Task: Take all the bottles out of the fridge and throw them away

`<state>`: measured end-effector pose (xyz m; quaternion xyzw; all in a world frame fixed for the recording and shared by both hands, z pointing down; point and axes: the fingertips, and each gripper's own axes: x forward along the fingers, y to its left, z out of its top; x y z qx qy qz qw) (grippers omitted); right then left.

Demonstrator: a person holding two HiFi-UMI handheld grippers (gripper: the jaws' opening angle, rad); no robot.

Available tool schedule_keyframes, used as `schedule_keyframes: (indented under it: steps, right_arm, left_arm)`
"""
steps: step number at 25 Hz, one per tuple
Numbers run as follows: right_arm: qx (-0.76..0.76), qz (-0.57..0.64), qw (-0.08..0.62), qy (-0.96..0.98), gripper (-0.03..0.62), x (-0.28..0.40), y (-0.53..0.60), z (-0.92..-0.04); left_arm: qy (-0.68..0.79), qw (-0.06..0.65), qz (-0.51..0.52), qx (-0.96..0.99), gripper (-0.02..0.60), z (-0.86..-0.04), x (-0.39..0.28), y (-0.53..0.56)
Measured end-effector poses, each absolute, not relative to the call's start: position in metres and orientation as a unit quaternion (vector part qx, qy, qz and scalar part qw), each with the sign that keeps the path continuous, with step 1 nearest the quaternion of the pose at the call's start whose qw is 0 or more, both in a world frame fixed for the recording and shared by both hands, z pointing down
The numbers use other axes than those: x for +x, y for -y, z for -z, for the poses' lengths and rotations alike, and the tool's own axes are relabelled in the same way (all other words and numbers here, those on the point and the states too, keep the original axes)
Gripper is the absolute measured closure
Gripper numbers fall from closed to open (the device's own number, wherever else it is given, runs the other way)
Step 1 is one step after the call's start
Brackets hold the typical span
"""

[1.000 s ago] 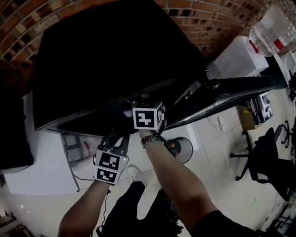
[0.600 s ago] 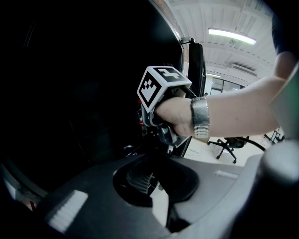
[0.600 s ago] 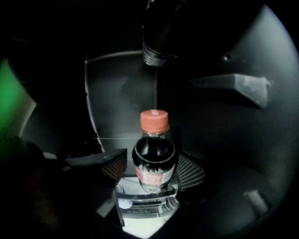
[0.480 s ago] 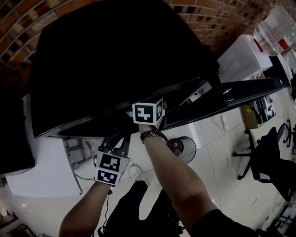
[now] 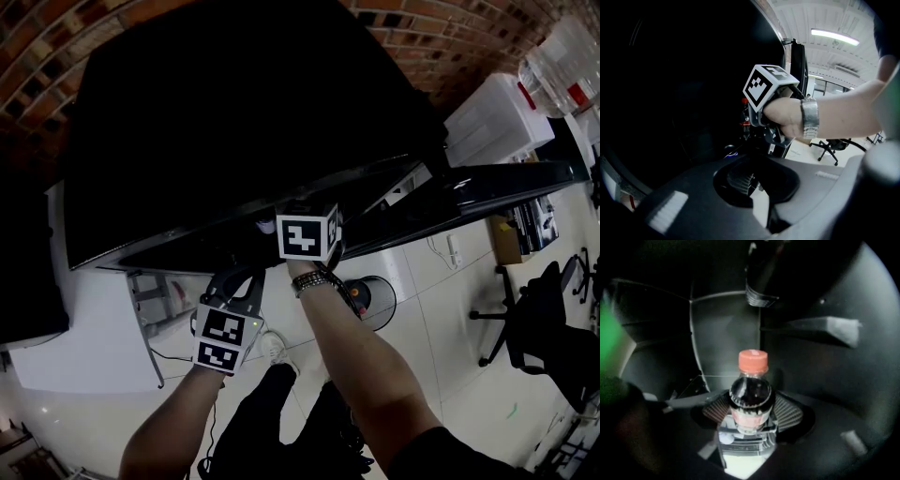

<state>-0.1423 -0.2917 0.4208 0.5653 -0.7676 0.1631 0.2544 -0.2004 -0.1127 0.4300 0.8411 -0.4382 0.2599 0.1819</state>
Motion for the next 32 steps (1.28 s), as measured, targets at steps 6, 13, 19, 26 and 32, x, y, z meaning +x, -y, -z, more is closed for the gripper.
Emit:
schedule_keyframes:
  steps: [6, 13, 19, 26, 32]
  right_arm:
    - [0.534, -0.150, 0.251, 0.793, 0.297, -0.149, 0.252, -0.411]
    - [0.490, -0.130, 0.251, 0.825, 0.298, -0.143, 0.202, -0.392]
    - [0.458, -0.112, 0.257, 0.844, 0.298, -0.119, 0.148, -0.380]
    - [0.447, -0.114, 0.277, 0.843, 0.298, -0.054, 0.094, -0.399]
    - [0.455, -0.129, 0.300, 0.829, 0.297, 0.018, 0.064, -0.433]
  left_arm:
    - [0.454, 0.183, -0.256, 0.834, 0.578, -0.428, -0.197, 0.108]
    - [0.473, 0.186, -0.248, 0.825, 0.578, -0.419, -0.181, 0.097]
    - [0.487, 0.184, -0.245, 0.818, 0.578, -0.409, -0.160, 0.084]
    - [0.481, 0.188, -0.245, 0.821, 0.578, -0.413, -0.104, 0.066]
    - [0.461, 0.200, -0.248, 0.828, 0.578, -0.435, -0.043, 0.046]
